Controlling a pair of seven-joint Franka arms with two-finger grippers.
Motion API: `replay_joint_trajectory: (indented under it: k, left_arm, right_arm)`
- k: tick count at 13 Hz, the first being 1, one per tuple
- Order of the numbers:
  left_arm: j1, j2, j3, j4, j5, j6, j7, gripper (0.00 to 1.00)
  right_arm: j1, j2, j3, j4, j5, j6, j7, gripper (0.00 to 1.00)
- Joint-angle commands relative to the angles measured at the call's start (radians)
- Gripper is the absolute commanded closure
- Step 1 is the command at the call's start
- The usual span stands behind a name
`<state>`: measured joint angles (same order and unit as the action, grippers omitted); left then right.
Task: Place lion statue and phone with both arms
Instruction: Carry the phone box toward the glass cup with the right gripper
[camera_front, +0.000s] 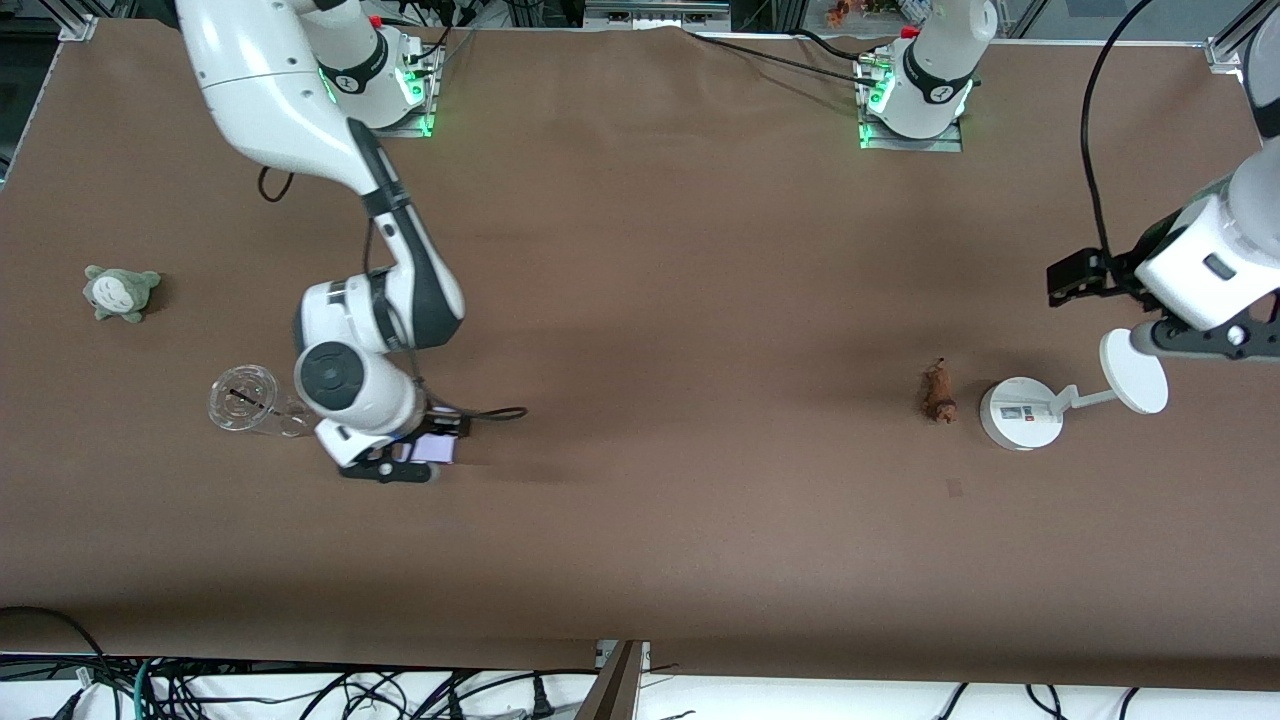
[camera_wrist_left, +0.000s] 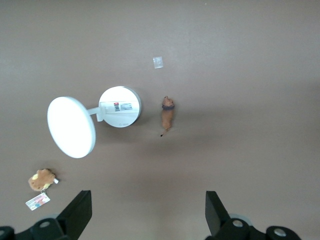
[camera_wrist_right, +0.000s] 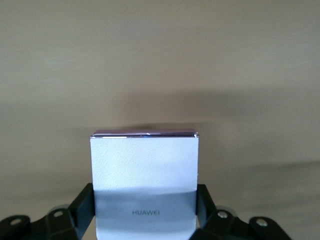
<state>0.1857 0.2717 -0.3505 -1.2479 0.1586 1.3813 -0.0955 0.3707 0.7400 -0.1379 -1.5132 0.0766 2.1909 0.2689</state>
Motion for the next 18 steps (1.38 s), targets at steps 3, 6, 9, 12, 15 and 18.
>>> replay_joint_trajectory:
  k: [3,6,9,12,15,18]
  left_arm:
    - [-0.167,-0.296,0.264,-0.416,-0.082,0.29,0.008,0.0]
    - [-0.16,-0.295,0.263,-0.406,-0.132,0.231,0.005,0.0]
    - [-0.161,-0.295,0.258,-0.403,-0.136,0.226,0.003,0.0]
    - [-0.163,-0.296,0.258,-0.401,-0.136,0.211,-0.001,0.0]
    - [-0.169,-0.298,0.251,-0.4,-0.136,0.191,-0.001,0.0]
    - [-0.169,-0.298,0.245,-0.398,-0.136,0.186,0.0,0.0]
  right_arm:
    - [-0.019,-0.021,-0.023,-0.045,-0.006,-0.046,-0.068,0.62]
    - [-0.019,-0.03,-0.032,-0.084,-0.006,-0.042,-0.082,0.62]
    - [-0.019,-0.041,-0.043,-0.113,-0.006,-0.04,-0.083,0.62]
    - [-0.019,-0.044,-0.06,-0.128,-0.006,-0.036,-0.1,0.62]
    - [-0.019,-0.05,-0.072,-0.142,-0.006,-0.033,-0.102,0.62]
    - [-0.019,-0.05,-0.074,-0.174,-0.006,0.002,-0.102,0.62]
